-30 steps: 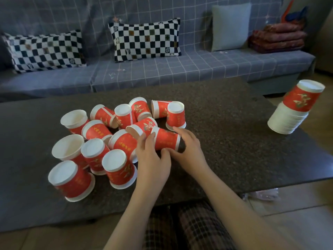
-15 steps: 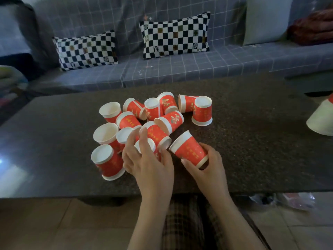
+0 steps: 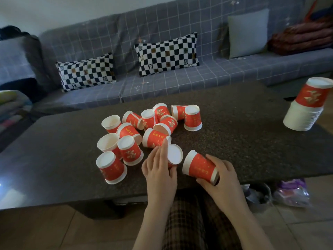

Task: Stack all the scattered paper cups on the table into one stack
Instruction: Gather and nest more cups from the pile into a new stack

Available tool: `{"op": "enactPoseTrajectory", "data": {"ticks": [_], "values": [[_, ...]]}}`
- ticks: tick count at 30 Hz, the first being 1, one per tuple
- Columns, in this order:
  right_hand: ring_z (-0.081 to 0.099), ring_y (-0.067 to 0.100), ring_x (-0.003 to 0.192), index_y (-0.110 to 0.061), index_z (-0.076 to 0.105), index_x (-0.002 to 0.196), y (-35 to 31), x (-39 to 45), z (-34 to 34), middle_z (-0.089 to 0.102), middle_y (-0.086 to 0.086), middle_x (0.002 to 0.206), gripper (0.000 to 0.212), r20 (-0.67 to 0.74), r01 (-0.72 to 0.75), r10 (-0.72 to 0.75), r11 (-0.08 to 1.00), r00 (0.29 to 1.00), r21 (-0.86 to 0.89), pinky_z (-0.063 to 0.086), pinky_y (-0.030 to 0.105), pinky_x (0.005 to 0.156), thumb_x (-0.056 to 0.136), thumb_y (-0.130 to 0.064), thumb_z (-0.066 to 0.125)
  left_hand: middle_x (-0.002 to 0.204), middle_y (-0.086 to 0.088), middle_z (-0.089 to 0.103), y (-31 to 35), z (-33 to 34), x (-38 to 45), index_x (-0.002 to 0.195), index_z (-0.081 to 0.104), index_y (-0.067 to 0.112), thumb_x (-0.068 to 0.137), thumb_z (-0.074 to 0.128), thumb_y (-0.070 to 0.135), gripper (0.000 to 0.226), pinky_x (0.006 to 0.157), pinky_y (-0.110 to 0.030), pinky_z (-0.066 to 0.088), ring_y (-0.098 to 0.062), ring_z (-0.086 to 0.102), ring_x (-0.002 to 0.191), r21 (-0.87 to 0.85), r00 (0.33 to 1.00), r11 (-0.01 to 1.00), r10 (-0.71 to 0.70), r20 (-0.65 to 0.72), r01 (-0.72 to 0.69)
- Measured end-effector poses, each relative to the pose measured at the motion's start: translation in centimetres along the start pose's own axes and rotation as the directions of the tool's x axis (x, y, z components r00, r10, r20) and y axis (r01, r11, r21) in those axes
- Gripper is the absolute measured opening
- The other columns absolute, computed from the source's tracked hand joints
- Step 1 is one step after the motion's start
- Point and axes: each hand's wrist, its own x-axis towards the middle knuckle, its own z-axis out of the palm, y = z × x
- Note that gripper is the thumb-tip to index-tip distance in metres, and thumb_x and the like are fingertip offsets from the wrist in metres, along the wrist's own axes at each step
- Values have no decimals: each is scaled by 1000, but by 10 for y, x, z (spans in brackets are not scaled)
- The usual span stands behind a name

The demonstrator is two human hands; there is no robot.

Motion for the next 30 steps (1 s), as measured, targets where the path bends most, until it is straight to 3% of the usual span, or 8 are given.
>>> {"op": "enactPoseTrajectory", "data": {"ticks": [3,6,11,17,23,26,28,30], "values": [[39,15,122,-36,35,135,2,-3,-7,37,-2,134,75,8,20,-19,999,1000,-26,36,33,101,73,-30,76,152,19,2,0,1,-5,137,-17,50,84,59,12,101,112,-30,-4,7,-11,134,-6,981,995,103,167,-103],[36,14,123,-37,33,136,2,-4,-9,35,-3,135,75,17,32,-31,999,999,-35,33,31,102,74,-31,74,154,13,-18,-10,-1,-1,141,-4,50,83,55,8,93,114,-37,-3,-9,-13,141,-99,967,994,-22,255,49],[34,12,124,-38,31,137,0,-3,-6,33,-5,136,76,19,48,-47,998,999,-32,31,29,103,75,-32,74,156,7,12,-6,-8,25,140,33,35,91,50,13,56,103,-25,18,-11,15,139,-498,855,717,-278,438,488],[37,13,123,-37,29,138,-2,4,0,34,-4,136,77,-20,16,-17,999,1000,-43,34,29,102,74,-36,73,144,6,39,4,7,43,135,39,38,95,42,34,40,115,-48,21,-14,31,135,-396,874,811,-265,406,430],[44,14,118,-33,34,137,-6,22,7,38,-3,133,76,-54,9,-9,1000,998,-1,39,29,98,73,-34,75,115,20,50,27,2,48,128,52,30,99,35,31,33,91,-17,30,3,40,109,-493,821,718,-193,538,492],[43,15,119,-34,34,137,-10,32,12,38,-3,135,76,-48,22,-22,1000,999,-12,40,31,99,73,-33,74,110,14,57,15,8,55,107,59,28,97,40,30,22,88,-22,38,-6,49,110,-349,914,859,-279,294,375],[42,15,120,-34,34,137,-10,39,15,39,-4,135,76,-61,42,-45,998,997,-40,38,31,100,73,-33,75,129,2,51,0,12,67,115,59,22,94,45,23,26,102,-33,35,-17,41,124,-133,948,939,-315,48,318],[41,15,121,-35,33,138,-10,44,18,39,-4,135,77,-69,43,-48,996,996,-74,37,32,101,73,-34,74,146,-3,35,-9,12,81,127,52,22,94,45,21,34,112,-43,20,-23,24,138,-25,933,933,-360,-19,359]]}}
